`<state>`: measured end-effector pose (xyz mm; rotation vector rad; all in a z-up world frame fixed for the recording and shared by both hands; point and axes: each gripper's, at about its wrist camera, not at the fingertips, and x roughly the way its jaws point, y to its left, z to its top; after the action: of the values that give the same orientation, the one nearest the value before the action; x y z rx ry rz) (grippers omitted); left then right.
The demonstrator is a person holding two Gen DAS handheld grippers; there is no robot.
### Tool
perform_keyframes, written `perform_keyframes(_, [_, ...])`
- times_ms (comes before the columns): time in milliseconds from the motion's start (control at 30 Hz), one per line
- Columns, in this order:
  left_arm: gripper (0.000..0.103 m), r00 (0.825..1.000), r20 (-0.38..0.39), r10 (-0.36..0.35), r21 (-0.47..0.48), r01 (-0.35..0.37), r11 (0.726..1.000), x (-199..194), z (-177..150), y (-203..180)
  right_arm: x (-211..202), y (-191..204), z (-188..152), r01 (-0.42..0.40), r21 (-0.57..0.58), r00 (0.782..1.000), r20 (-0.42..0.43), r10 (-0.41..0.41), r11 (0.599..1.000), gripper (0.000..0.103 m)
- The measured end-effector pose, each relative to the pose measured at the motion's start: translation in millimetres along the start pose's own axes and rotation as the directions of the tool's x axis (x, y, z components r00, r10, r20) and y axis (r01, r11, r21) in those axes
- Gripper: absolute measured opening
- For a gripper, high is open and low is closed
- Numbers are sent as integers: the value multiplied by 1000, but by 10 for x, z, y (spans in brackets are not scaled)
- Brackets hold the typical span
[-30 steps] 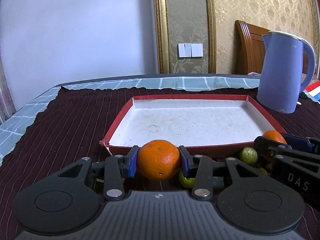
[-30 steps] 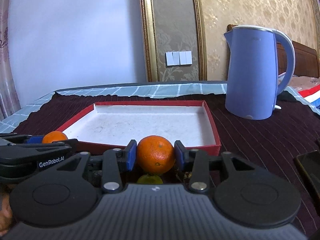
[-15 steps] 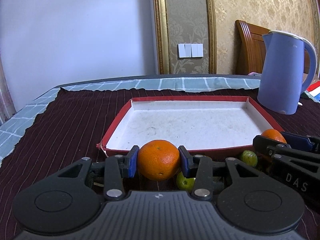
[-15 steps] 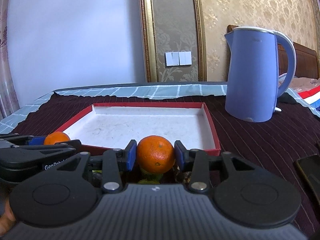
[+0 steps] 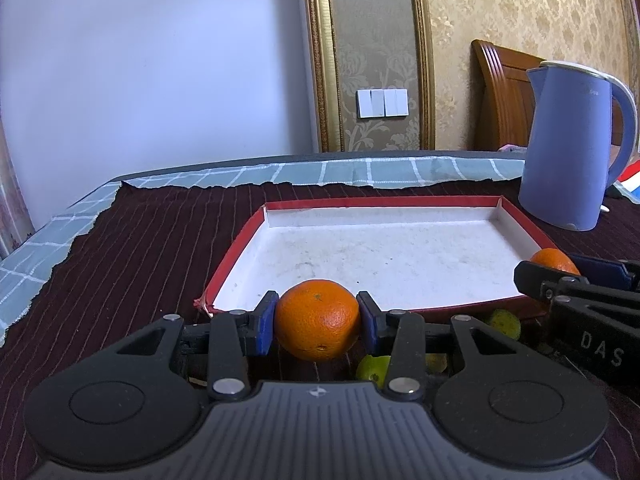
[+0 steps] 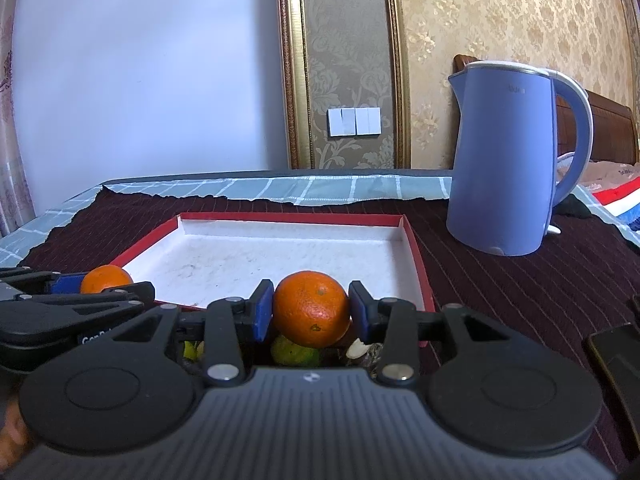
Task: Organize fruits
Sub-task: 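Lift both held oranges and carry them over the red tray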
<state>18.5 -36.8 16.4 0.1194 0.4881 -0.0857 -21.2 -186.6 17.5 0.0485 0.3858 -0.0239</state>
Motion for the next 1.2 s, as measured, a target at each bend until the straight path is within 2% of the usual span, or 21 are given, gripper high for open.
perform_keyframes(1200, [41,998,-57,36,38,-34,999,540,276,-51,393,-69,206,1,-52,1000,-26,-2,999,39])
